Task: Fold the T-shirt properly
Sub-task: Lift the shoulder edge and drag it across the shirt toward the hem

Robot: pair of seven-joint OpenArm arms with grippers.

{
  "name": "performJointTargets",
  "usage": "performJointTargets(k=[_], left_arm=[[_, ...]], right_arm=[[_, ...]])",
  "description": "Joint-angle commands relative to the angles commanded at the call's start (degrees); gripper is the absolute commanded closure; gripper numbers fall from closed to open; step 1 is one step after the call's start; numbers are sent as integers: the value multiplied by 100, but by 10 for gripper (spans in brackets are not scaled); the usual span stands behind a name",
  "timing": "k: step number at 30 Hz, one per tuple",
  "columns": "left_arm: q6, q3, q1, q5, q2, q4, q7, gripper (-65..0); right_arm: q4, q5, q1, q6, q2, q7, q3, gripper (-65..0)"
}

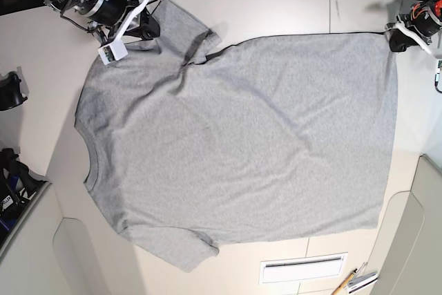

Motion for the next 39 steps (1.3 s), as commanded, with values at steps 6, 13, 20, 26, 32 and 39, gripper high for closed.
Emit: performJointTargets(k=[6, 13, 20, 26, 32, 39], left_arm=[[0, -398, 0, -778, 0, 76, 483, 0], [0, -684, 0, -2048, 0, 76, 1298, 0], [0, -820, 0, -2907, 0, 85, 2013, 0], [0, -1316, 0, -3563, 0, 85, 2295, 0], [0, -1318, -37, -3532, 0, 85, 2006, 0], [0, -1222, -498, -2345, 4, 44, 883, 0]], right_arm=[[0, 1279, -109, 446, 2, -621, 949, 0], [0, 1963, -365, 590, 39, -896, 1685, 0], [33, 2332, -780, 636, 98, -1034, 2039, 0], [479, 2559, -883, 693, 98, -1200, 2470, 0], [1432, 2225, -697, 673, 140, -863, 2470, 0], [1023, 1838, 498, 584, 459, -717, 2420, 0]])
